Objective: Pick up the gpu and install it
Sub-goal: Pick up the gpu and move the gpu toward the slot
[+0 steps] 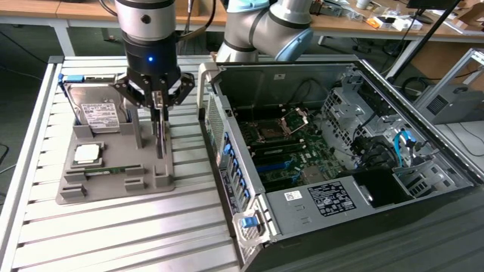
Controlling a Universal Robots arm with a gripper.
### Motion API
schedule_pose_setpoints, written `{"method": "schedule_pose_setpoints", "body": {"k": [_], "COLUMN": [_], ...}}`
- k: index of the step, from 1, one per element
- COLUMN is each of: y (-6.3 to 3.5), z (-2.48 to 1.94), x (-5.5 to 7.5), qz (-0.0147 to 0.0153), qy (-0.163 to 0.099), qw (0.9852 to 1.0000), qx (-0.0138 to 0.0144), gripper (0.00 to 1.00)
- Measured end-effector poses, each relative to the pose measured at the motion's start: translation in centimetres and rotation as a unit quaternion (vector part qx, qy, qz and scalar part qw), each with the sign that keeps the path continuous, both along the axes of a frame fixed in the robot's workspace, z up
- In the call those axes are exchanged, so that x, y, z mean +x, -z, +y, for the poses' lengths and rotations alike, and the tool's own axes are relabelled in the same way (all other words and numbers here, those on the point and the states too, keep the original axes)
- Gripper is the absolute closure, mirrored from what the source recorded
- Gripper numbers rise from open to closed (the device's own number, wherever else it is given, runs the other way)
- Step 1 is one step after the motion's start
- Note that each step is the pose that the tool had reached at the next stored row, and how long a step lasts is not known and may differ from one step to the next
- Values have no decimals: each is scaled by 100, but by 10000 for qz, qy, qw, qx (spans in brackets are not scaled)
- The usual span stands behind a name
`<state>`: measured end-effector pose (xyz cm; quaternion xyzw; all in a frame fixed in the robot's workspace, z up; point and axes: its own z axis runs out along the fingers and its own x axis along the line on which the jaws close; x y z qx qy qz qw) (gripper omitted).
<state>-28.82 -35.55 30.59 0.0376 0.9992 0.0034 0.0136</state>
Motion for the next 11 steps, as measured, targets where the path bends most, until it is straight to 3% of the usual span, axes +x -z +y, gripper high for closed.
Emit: {"method": "schedule_pose_setpoints", "body": {"k": [11], "y": [-48], "z": [0], "x": [0], "qz": [0], "qy": [0], "qw": [10000], "qx": [0], "gripper": [73]}}
